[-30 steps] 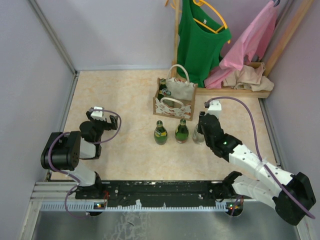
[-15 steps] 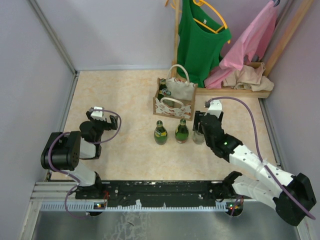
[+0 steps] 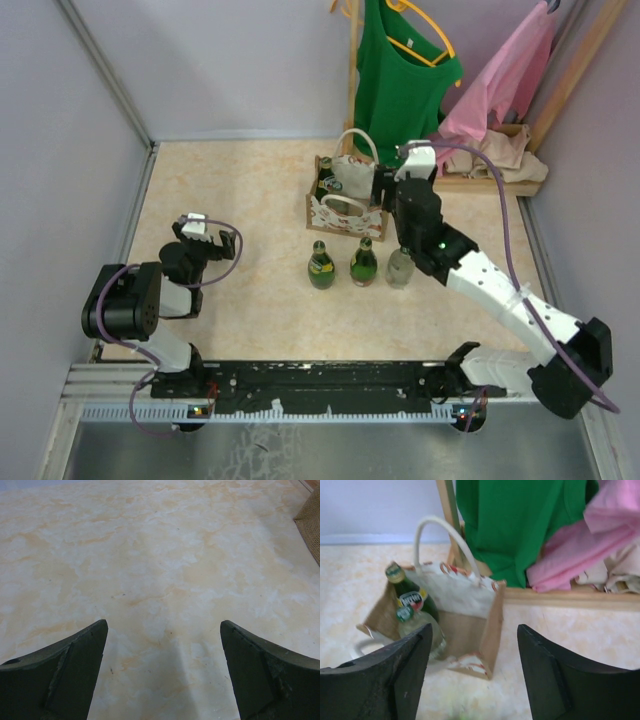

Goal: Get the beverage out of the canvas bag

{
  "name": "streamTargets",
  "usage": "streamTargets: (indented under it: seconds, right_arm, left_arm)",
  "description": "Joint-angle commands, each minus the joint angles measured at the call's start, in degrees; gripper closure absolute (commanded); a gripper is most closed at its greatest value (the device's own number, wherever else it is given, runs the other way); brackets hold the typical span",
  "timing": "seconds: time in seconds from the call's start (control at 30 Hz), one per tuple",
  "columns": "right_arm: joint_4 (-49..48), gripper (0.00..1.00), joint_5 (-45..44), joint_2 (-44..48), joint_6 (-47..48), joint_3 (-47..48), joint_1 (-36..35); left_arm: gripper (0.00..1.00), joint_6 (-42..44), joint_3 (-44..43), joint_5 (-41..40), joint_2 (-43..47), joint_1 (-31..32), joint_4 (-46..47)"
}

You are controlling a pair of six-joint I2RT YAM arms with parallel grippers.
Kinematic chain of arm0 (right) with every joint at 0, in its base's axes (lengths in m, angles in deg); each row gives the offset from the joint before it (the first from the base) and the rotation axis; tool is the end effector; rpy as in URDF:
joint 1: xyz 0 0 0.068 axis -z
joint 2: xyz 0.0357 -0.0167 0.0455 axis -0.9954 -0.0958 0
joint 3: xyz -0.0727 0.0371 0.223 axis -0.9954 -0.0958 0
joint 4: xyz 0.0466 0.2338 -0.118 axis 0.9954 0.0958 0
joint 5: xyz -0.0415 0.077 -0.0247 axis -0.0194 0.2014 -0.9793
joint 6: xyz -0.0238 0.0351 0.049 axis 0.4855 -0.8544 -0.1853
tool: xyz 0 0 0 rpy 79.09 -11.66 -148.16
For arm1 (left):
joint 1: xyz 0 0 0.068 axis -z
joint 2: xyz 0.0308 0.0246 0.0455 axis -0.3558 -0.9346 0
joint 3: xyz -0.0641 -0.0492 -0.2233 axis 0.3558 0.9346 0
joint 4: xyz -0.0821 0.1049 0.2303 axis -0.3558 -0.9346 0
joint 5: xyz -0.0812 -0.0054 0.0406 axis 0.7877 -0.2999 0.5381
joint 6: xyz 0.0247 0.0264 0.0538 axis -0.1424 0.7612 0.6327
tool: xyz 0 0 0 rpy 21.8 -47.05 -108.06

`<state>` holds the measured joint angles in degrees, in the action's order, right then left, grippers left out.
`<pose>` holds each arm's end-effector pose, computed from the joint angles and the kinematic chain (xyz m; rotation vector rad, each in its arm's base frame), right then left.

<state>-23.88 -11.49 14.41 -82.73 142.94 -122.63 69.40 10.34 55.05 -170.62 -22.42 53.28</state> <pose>0.2474 0.1571 0.3187 0.0114 1.7201 0.0750 0.2586 -0.0048 0.0975 0.2208 1.6442 -0.1199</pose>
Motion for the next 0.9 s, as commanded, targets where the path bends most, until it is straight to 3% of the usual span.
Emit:
streamTargets:
  seconds: [0.0,0.1,0.3,0.57,0.87]
  right_arm:
    - [-5.0,0.36,1.7,-7.6,3.6,9.2,-0.1]
    - [-6.7,0.41,3.4,-12.7,4.8,14.6,0.7]
    - [-5.1,0.41,9.9,-22.6,3.6,24.9,3.4]
    - [-2.1,0.36,16.9,-36.2,4.1,34.5,4.1]
    - [0.4,0.35,19.8,-45.3,5.2,41.1,4.1]
  left_arm:
    - [0.00,0.3,-0.6,0.0,0.0,0.4,0.6]
    - [0.00,0.3,-0.6,0.1,0.0,0.4,0.5]
    - [0.00,0.3,-0.7,0.0,0.0,0.4,0.6]
    - [0.00,0.3,-0.6,0.1,0.0,0.4,0.6]
    - [0.00,0.3,-0.6,0.1,0.0,0.4,0.6]
